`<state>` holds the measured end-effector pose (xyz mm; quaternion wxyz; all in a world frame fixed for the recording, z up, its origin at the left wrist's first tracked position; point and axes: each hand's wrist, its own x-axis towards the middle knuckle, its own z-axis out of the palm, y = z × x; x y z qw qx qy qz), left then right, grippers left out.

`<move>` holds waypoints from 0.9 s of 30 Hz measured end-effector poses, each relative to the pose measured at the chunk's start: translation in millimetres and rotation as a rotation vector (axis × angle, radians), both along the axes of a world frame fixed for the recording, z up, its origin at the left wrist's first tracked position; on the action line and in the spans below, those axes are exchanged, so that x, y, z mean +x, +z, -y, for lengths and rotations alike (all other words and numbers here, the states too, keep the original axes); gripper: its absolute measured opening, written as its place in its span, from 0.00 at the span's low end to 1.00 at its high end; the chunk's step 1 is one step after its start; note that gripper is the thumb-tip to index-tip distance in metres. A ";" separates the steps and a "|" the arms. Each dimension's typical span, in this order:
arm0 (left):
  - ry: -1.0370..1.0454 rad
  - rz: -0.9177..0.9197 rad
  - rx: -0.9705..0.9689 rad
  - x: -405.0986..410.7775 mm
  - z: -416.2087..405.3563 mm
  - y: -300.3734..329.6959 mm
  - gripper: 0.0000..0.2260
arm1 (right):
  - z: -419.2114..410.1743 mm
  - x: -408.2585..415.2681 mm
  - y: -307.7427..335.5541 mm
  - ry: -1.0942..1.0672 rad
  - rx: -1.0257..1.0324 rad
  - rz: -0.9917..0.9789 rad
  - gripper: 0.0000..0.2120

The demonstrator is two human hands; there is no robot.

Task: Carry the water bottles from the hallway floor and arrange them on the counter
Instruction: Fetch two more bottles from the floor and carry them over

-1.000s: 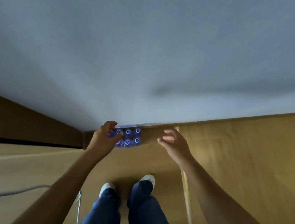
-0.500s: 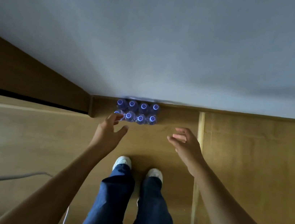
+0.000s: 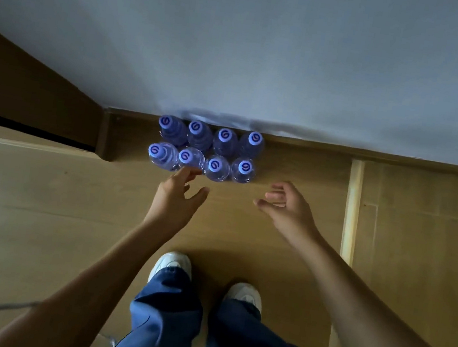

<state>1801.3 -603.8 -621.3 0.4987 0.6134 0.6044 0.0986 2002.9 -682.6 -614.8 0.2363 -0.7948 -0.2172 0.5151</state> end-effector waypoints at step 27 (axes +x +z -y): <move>-0.075 0.078 0.452 34.8 -9.6 -189.3 0.27 | -38.6 9.5 -209.2 0.191 0.594 0.158 0.36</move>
